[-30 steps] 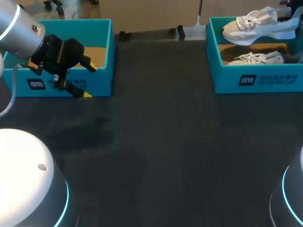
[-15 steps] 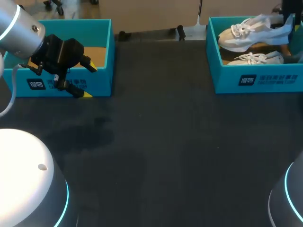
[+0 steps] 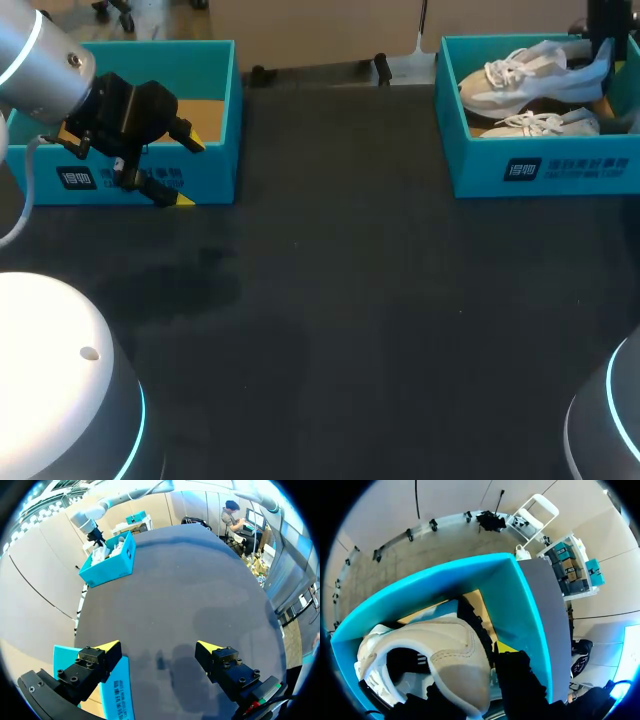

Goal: Take the shoe out of the shoebox, open the shoe tongue, remove and reinsert the insole, then place the shoe into the shoebox

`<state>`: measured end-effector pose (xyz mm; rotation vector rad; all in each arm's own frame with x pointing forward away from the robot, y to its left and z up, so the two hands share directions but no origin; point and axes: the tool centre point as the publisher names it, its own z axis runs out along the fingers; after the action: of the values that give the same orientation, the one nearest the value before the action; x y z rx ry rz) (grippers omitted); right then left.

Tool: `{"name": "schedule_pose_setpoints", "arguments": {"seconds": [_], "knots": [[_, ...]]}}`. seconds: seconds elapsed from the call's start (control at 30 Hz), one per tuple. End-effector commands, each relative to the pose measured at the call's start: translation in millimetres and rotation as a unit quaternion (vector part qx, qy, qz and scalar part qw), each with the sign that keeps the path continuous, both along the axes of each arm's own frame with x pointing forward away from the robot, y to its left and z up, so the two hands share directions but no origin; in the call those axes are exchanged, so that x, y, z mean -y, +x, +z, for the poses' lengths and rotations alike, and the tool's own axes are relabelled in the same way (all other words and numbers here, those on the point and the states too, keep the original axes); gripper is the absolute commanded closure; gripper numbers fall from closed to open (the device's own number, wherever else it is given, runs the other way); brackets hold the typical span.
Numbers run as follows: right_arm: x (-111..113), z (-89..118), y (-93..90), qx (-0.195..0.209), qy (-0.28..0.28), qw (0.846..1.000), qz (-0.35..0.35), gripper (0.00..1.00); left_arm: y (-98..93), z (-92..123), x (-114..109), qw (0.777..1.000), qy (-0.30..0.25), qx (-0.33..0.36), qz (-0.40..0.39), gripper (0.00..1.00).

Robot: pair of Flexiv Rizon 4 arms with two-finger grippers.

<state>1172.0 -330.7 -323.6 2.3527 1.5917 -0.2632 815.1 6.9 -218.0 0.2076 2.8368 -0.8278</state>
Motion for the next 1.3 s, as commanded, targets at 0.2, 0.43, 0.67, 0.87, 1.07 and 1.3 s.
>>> {"name": "schedule_pose_setpoints", "arguments": {"seconds": [0.2, 0.43, 0.67, 0.87, 1.07, 1.3], "knots": [[4.3, -24.0, 7.4, 0.011, 0.019, 1.000, -0.009, 1.00, -0.2, -0.2, 0.1, 1.000, 0.002, 0.000, 0.000, 0.00], [4.0, -40.8, 8.9, 0.014, 0.036, 0.999, -0.003, 1.00, -0.2, -0.2, 0.1, 1.000, 0.002, 0.000, 0.000, 0.00], [4.5, -48.9, 9.4, 0.013, 0.046, 0.999, -0.004, 0.69, -0.2, -0.2, 0.1, 1.000, 0.002, 0.000, 0.000, 0.00], [3.5, -49.8, 8.7, 0.013, 0.049, 0.999, -0.004, 0.41, -0.2, -0.2, 0.1, 1.000, 0.002, 0.000, 0.000, 0.00], [-0.4, -36.4, 2.2, 0.019, 0.050, 0.999, 0.006, 0.00, -0.2, -0.2, 0.1, 1.000, 0.002, 0.000, 0.000, 0.00], [-9.6, -7.8, -12.3, 0.031, 0.049, 0.998, 0.015, 0.00, -0.2, -0.2, 0.1, 1.000, 0.002, 0.000, 0.000, 0.00]]}}
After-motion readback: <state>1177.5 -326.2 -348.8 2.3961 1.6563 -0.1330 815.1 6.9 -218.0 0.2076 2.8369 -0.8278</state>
